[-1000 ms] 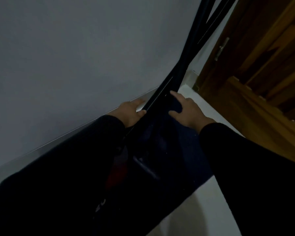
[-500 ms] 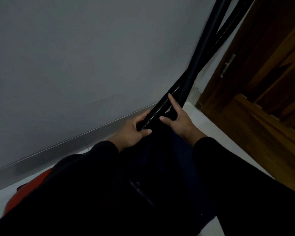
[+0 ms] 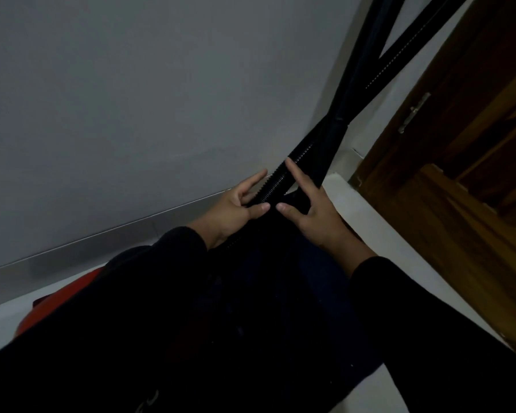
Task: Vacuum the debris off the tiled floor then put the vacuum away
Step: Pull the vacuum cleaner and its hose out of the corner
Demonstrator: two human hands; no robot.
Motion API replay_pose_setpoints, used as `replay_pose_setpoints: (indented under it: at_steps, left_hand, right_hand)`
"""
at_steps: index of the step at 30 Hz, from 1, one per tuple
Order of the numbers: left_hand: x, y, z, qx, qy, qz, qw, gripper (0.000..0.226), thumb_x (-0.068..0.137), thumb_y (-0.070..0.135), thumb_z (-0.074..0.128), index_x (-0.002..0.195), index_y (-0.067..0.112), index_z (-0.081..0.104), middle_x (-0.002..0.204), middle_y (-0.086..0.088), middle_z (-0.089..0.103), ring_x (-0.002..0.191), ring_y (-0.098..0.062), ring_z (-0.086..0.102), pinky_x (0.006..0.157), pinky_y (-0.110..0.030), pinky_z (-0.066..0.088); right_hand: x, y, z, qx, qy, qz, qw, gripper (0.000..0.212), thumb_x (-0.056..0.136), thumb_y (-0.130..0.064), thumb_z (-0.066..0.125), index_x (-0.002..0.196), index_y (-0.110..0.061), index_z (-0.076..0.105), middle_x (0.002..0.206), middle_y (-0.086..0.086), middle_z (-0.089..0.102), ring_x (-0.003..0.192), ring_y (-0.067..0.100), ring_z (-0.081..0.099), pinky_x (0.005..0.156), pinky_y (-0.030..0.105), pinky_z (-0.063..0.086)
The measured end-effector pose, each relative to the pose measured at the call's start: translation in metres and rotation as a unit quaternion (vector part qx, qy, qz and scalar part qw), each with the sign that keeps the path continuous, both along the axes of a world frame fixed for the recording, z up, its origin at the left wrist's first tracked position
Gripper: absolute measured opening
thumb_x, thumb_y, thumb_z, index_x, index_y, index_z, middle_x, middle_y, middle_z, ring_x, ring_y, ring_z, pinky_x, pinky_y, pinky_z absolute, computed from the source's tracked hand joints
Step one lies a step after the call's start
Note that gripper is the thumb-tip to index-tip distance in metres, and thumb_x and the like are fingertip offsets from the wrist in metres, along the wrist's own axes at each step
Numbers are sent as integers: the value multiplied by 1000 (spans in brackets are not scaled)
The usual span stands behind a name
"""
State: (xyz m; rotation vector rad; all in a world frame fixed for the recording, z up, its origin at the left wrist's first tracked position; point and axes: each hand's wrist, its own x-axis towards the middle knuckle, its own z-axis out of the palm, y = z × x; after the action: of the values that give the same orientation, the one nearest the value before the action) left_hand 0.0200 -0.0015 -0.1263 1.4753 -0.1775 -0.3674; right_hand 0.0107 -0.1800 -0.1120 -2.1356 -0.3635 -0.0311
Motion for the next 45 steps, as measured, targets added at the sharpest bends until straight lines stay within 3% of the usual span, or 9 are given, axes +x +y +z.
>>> replay_pose_setpoints:
  at_steps: [7, 12, 14, 17, 22, 28, 34, 40, 45]
  left_hand:
    - [-5, 11, -2, -88, 43, -3, 995, 75, 88, -9, 52, 146, 29, 26, 117, -3, 65, 93, -7, 67, 80, -21, 55]
    - [-10, 12, -1, -66, 34, -6, 997, 79, 86, -6, 59, 145, 33, 26, 132, -11, 57, 123, -15, 53, 114, -39, 30]
    - [-11, 13, -2, -82, 40, -8, 996, 79, 85, -7, 59, 145, 33, 27, 137, -16, 52, 126, -19, 50, 111, -37, 35]
    - [-11, 14, -5, -96, 33, 6, 995, 79, 85, -10, 57, 145, 32, 28, 136, -18, 52, 124, -17, 50, 99, -23, 45]
    - [-8, 13, -5, -103, 32, 19, 994, 78, 85, -11, 55, 146, 28, 27, 119, -11, 60, 90, 4, 63, 81, -9, 50]
    - [-9, 14, -4, -95, 34, 19, 995, 78, 86, -11, 56, 146, 30, 26, 132, -21, 54, 132, -18, 43, 100, -15, 38]
    - [-11, 14, -4, -113, 29, 27, 993, 77, 86, -11, 56, 145, 30, 29, 138, -13, 52, 138, -20, 35, 106, -26, 37]
    - [-14, 18, -2, -121, 24, 26, 992, 77, 85, -7, 60, 142, 36, 32, 146, -14, 42, 141, -20, 30, 110, -30, 34]
    - [-18, 19, 3, -101, -2, -2, 995, 72, 85, -10, 58, 142, 27, 35, 140, 1, 44, 131, -3, 34, 92, -12, 44]
  right_hand:
    - [-5, 20, 13, 24, -32, 12, 999, 64, 90, -12, 67, 141, -36, 37, 143, -20, 40, 136, -4, 35, 110, 10, 25]
    - [-7, 36, 8, 40, -53, -85, 994, 63, 84, -25, 72, 140, -35, 46, 143, -8, 49, 130, 3, 41, 106, 7, 27]
    - [-9, 42, 9, 36, -50, -126, 990, 67, 83, -25, 74, 141, -38, 44, 142, 5, 45, 119, -2, 39, 93, -6, 24]
    - [-13, 48, 13, 58, -53, -157, 985, 78, 77, -24, 80, 141, -42, 40, 133, 7, 36, 117, 7, 43, 94, 6, 34]
    - [-13, 57, 15, 27, -104, -208, 972, 81, 68, -25, 88, 138, -28, 46, 138, 11, 28, 119, 13, 40, 85, -10, 28]
    - [-24, 78, 13, 19, -212, -228, 950, 87, 70, -6, 84, 142, -31, 40, 159, 15, 5, 142, 6, 10, 97, -10, 12]
    - [-25, 84, 7, -36, -269, -230, 935, 77, 78, -8, 75, 144, -29, 40, 157, 2, 24, 143, 27, 28, 110, 36, 31]
    - [-20, 77, 21, -84, -217, -248, 940, 87, 76, -31, 79, 149, -33, 31, 123, 10, 52, 110, 30, 52, 90, 48, 50]
    - [-11, 57, 30, -78, -104, -174, 976, 80, 79, -40, 76, 146, -40, 33, 139, 1, 53, 124, 17, 50, 107, 52, 36]
